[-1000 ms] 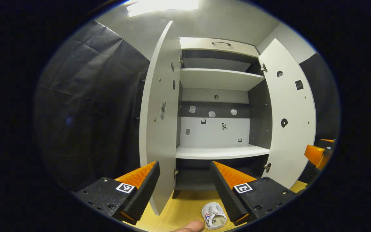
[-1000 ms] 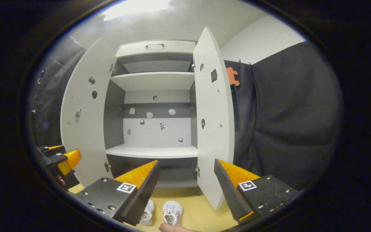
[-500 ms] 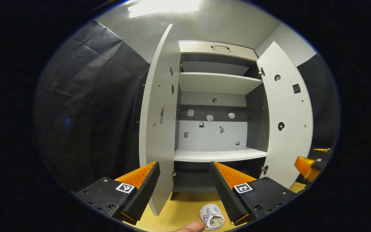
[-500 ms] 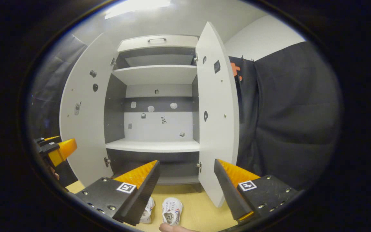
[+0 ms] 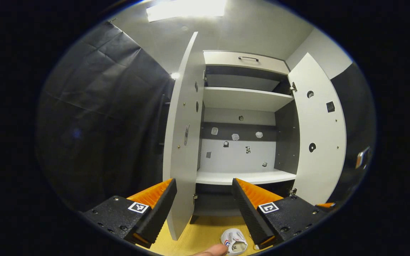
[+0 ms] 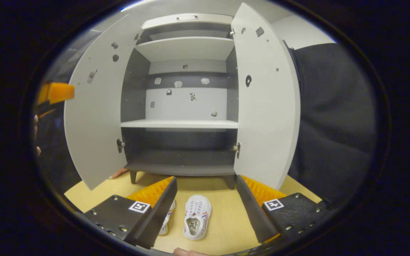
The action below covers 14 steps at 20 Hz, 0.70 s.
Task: Grab one shoe with the right hand and put it into the shoe cabinet, grab the other shoe with the left hand and put it into the shoe cabinet; then close the right door with the right hand and the left door with the left hand.
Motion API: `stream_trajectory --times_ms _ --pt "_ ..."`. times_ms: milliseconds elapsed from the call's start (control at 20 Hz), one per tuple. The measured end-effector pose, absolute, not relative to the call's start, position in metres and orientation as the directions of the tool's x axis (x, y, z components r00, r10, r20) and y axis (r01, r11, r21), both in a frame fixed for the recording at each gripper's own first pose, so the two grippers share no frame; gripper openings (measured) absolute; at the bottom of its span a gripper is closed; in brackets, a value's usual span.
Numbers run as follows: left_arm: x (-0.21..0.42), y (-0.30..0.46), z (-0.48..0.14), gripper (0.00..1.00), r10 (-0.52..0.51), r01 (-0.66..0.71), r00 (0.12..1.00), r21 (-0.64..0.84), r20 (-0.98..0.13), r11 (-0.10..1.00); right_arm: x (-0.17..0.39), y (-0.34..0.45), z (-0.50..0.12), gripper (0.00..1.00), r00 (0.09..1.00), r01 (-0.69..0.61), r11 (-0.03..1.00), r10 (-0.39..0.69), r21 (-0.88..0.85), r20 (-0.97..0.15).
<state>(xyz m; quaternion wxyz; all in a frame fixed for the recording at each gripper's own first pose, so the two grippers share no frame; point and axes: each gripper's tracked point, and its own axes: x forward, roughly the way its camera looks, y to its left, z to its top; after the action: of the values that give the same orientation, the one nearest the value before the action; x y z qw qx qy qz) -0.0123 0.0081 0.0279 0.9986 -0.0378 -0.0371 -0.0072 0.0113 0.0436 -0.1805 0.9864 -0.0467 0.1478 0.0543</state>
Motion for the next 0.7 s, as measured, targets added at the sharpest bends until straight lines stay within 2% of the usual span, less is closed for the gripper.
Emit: stream_trajectory --times_ms 200,350,400,600,700 --pt "-0.016 0.019 0.035 0.96 0.01 -0.003 0.996 -0.078 0.086 0.997 0.001 0.065 -0.254 0.97 0.908 -0.166 0.98 0.108 -0.11 -0.404" --pt "-0.016 0.02 0.032 0.96 0.007 0.0 0.997 -0.082 0.082 0.997 -0.003 0.082 -0.297 1.0 0.872 -0.192 0.977 0.128 -0.09 -0.473" --pt "-0.015 0.021 0.029 0.96 0.006 0.0 0.997 -0.085 0.076 0.996 -0.002 0.084 -0.31 0.91 0.863 -0.194 0.976 0.121 -0.102 -0.491" --pt "-0.011 0.03 0.019 0.96 0.018 -0.013 0.998 -0.102 0.054 0.995 0.001 0.085 -0.344 0.82 0.832 -0.176 0.979 0.093 -0.101 -0.548" --pt "-0.007 0.032 0.013 0.92 0.025 -0.02 0.999 -0.105 0.044 0.994 0.002 0.089 -0.351 0.69 0.817 -0.175 0.981 0.101 -0.078 -0.567"
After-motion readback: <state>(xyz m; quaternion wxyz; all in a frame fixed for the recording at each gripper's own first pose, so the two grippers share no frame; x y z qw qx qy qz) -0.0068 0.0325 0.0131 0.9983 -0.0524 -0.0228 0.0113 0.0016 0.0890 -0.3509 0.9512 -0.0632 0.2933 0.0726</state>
